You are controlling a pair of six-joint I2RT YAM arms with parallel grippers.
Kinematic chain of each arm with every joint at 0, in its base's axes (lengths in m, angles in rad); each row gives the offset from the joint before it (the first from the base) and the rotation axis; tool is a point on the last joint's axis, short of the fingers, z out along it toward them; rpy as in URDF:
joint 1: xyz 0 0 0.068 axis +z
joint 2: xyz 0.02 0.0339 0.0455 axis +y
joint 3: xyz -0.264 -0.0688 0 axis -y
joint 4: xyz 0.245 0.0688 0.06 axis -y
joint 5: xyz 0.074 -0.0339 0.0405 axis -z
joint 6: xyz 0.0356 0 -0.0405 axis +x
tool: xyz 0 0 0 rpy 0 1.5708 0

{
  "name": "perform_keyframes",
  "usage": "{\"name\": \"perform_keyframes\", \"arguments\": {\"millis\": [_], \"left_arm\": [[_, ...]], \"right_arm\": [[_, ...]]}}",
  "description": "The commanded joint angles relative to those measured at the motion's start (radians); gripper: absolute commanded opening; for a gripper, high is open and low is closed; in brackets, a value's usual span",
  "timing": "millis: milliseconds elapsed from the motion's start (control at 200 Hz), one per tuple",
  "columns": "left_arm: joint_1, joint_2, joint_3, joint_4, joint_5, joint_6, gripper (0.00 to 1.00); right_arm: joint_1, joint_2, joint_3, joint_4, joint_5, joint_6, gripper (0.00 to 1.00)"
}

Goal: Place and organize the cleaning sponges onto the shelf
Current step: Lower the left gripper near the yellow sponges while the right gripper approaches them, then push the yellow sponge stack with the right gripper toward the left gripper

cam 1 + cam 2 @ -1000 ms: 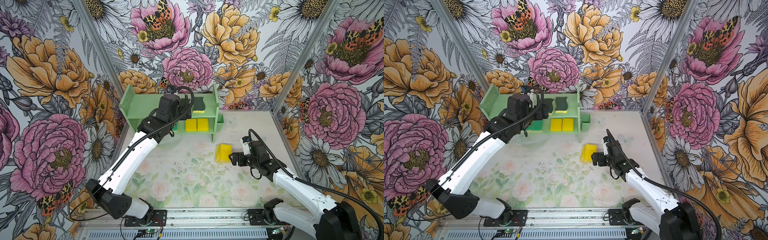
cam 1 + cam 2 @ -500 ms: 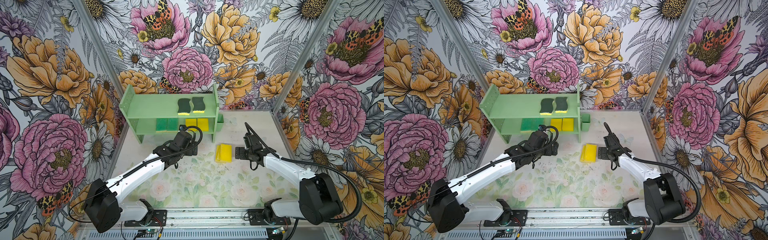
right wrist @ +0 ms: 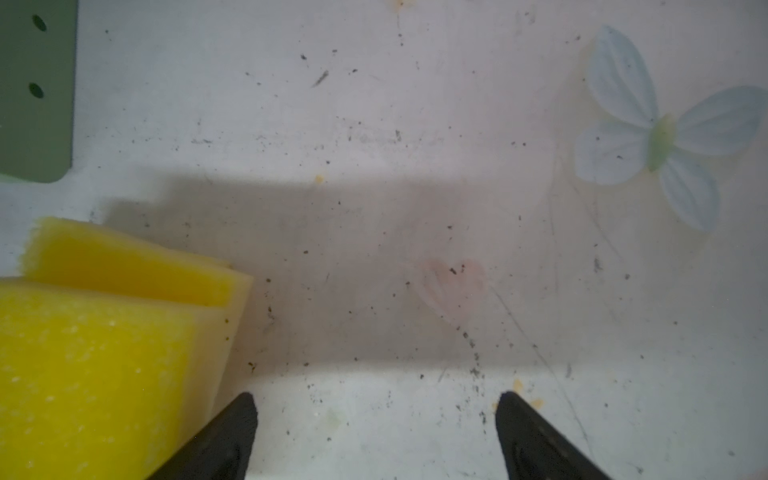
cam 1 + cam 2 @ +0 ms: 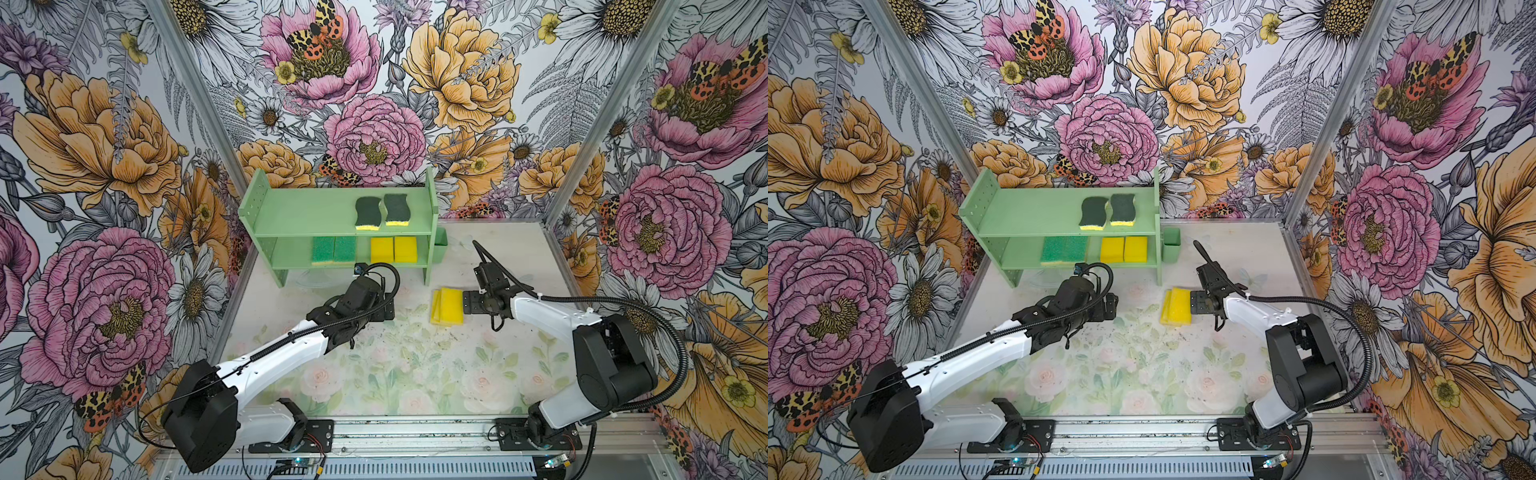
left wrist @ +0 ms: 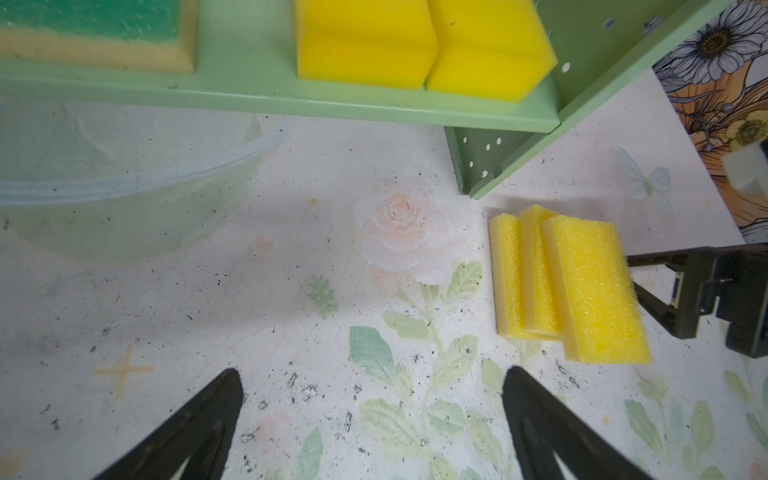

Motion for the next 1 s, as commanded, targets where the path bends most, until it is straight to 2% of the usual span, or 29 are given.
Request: {"name": "perform_keyframes", "arguments": {"millis": [0, 430, 996], "left_arm": [[0.013, -0.018, -0.019, 0.036, 0.008, -0.013, 0.99], [0.026, -0.029, -0.072, 0.036, 0.010, -0.031, 0.99], [0.050, -0.142, -0.162, 0.050, 0.019, -0.037, 0.99]], "right_arm": [[0.030, 0.026, 0.037, 0.024, 0.000, -0.007, 0.92], [0.125, 0.062, 0.057, 0.067, -0.030, 0.008, 0.91], [0.226, 0.150, 0.106, 0.143, -0.101, 0.050, 0.90]]}}
